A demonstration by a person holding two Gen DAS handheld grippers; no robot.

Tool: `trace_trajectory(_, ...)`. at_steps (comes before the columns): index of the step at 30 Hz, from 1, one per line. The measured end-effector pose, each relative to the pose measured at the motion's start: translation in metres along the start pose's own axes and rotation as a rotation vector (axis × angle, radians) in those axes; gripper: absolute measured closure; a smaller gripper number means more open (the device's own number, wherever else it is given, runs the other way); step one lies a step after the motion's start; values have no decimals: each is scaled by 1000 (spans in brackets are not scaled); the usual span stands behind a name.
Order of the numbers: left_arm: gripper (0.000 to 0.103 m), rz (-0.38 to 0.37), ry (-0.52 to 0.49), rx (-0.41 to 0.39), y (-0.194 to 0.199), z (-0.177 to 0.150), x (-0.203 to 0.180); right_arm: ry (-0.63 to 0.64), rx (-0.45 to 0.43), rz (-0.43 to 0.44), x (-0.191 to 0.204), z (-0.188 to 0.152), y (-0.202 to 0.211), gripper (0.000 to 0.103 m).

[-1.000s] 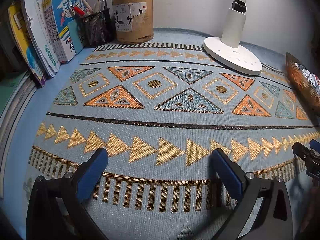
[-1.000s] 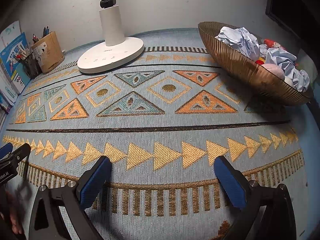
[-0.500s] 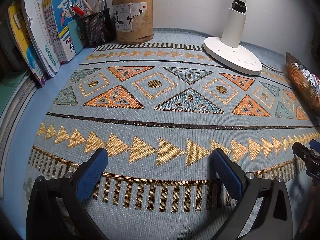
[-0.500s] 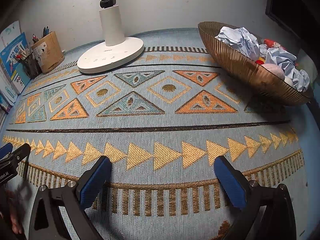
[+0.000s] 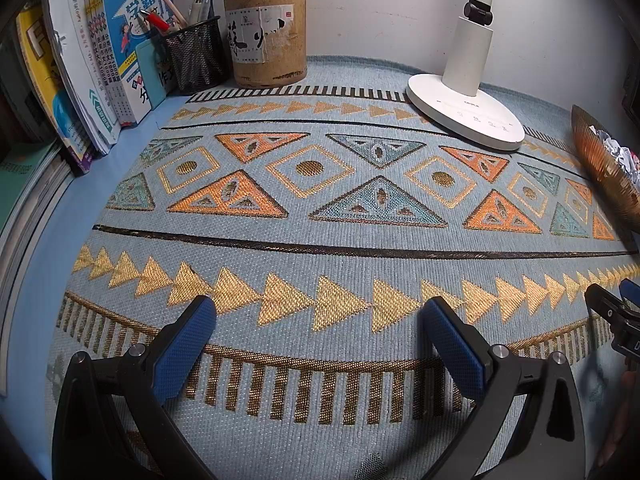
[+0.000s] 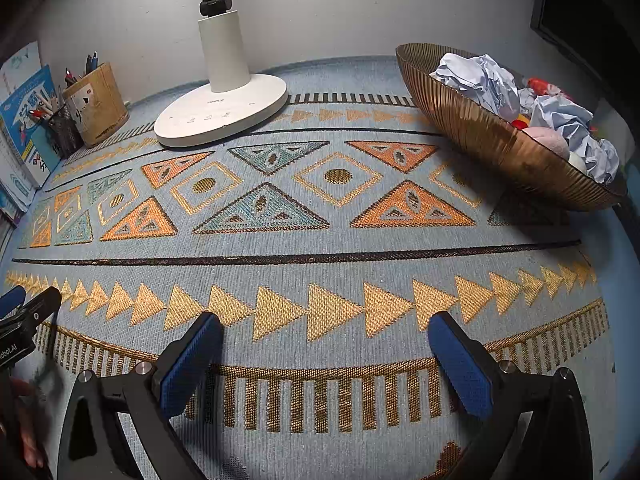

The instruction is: Organize objects

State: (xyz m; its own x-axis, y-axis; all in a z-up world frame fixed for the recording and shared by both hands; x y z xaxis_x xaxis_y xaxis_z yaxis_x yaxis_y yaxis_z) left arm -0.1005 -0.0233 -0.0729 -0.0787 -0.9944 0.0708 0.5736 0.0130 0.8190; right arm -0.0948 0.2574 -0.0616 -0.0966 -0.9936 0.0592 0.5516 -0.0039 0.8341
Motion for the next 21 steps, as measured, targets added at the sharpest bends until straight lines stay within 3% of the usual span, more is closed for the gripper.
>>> trace_trajectory(21,0,-1,-2,0,1,1,-3,0,0,0,1,1,0,0)
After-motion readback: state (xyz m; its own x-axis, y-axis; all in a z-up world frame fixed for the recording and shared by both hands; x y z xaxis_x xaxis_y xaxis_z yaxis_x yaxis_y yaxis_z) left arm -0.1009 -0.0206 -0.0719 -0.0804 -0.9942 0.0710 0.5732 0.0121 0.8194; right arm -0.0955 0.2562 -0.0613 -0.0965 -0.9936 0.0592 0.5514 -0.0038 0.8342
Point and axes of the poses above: each gripper's, at about its wrist camera, not at the fingertips, and y roughly against the way its jaws point, x to its left, z to its top, the point moved 9 cm from there along -y, roughly the way its jaws point, and after that the axes turned 7 degrees about -y, right-handed, at the moved point
